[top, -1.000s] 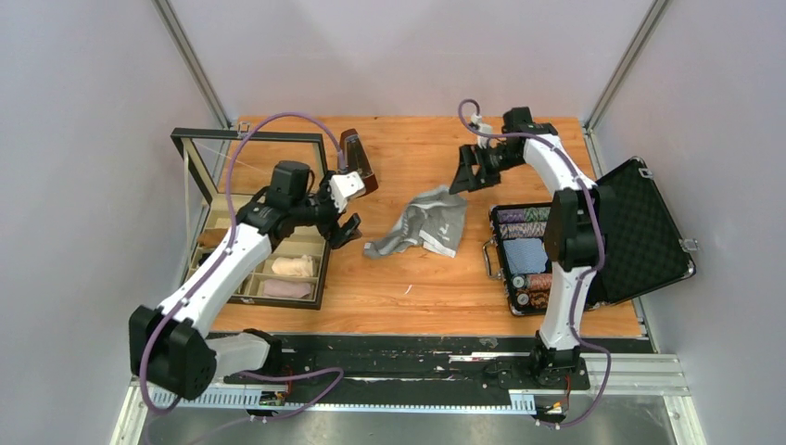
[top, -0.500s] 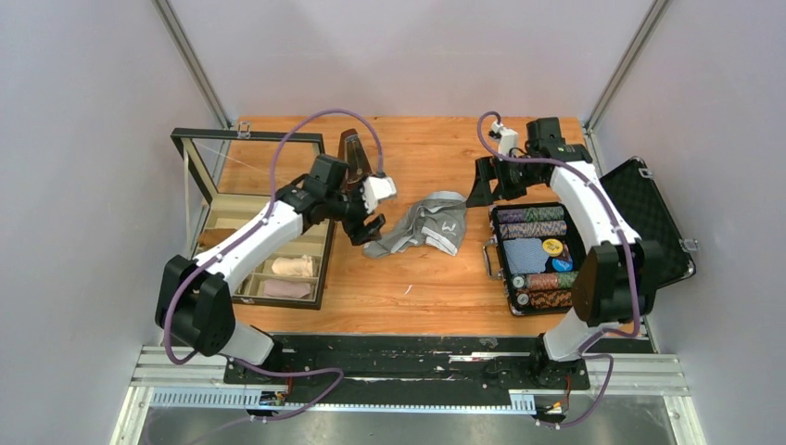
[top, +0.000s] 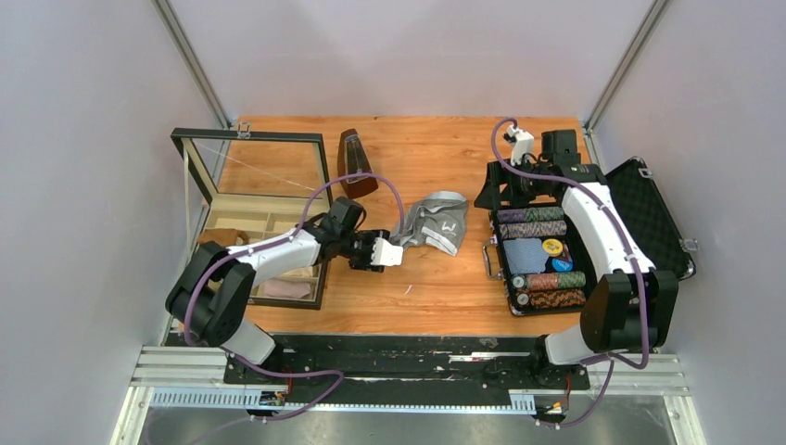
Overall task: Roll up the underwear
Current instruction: Flatten out the underwear at the center of the board.
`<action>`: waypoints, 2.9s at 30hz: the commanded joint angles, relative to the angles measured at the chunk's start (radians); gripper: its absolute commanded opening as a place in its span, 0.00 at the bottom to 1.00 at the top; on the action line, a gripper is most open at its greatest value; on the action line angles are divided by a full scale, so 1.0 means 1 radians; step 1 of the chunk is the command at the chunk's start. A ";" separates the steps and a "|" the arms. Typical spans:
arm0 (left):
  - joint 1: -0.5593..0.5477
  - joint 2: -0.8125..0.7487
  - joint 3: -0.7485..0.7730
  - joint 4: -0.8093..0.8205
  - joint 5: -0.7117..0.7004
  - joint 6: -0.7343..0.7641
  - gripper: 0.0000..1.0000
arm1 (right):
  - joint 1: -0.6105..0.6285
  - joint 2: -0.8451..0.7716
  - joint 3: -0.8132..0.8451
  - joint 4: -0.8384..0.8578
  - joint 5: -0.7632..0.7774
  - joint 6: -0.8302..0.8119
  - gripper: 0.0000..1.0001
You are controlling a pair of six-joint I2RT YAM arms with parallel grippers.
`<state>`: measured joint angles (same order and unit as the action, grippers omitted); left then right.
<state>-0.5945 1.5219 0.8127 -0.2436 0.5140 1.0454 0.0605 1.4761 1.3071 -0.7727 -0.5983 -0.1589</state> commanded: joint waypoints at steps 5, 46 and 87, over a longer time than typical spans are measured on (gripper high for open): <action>-0.068 0.007 -0.105 0.370 -0.051 0.025 0.59 | -0.002 -0.096 -0.100 0.088 -0.010 0.055 0.80; 0.017 0.231 0.487 -0.102 -0.086 -0.582 0.00 | -0.005 0.600 0.334 0.050 -0.121 -0.364 0.76; 0.201 -0.187 0.398 -0.094 -0.089 -0.716 0.00 | 0.066 0.078 0.259 -0.048 -0.239 -0.299 0.00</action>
<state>-0.3809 1.5005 1.2503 -0.3740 0.3172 0.3408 0.1032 1.6737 1.6093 -0.7639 -0.7914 -0.4728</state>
